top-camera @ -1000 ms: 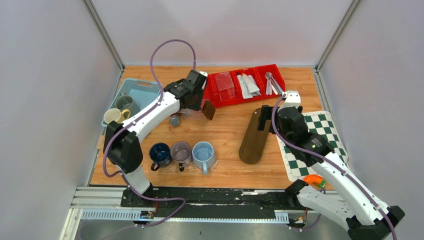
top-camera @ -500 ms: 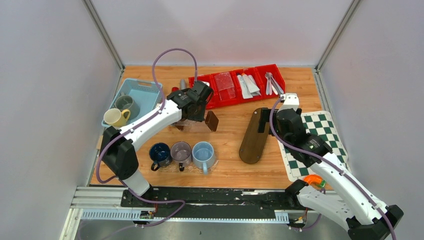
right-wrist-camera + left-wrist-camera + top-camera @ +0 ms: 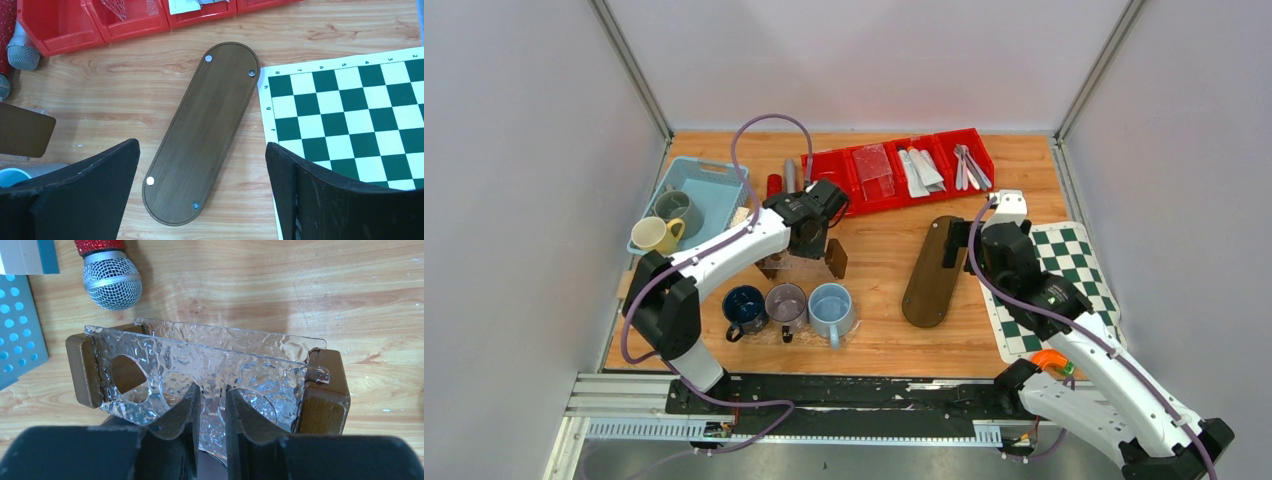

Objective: Prepare toiletry sets of a toothbrush and toothpaste on the tray
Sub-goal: Place the toothpaste holder at the center of the board.

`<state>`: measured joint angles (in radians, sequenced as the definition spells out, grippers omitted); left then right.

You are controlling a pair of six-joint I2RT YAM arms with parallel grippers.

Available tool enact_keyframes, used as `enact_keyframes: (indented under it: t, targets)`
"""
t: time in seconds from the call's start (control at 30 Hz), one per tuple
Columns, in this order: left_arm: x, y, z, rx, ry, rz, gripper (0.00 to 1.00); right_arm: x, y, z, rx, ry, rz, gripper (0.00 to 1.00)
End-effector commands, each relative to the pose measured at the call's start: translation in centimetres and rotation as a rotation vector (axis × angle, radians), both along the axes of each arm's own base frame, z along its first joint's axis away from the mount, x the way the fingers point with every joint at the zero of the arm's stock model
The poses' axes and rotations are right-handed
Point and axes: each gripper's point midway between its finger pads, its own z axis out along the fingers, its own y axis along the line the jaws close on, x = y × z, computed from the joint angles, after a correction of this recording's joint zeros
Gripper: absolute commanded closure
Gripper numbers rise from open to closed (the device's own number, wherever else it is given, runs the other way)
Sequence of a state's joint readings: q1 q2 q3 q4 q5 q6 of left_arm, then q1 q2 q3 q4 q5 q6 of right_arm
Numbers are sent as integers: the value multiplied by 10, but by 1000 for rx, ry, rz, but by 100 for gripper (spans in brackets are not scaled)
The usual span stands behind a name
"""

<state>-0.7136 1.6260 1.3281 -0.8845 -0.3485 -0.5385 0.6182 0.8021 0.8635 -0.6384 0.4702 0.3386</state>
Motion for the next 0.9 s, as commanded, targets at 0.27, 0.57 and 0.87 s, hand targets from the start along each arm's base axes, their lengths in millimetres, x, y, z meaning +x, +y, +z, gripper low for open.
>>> enact_keyframes:
  t: [0.27, 0.57, 0.87]
  targets:
    - [0, 9, -38, 57, 14, 72, 100, 2, 0, 6, 42, -41, -13, 0]
    - [-9, 7, -60, 57, 84, 106, 90, 0, 2, 6, 59, -47, -3, 0]
    - [-3, -8, -34, -13, 61, 64, 54, 0, 1, 9, 60, -57, -2, 0]
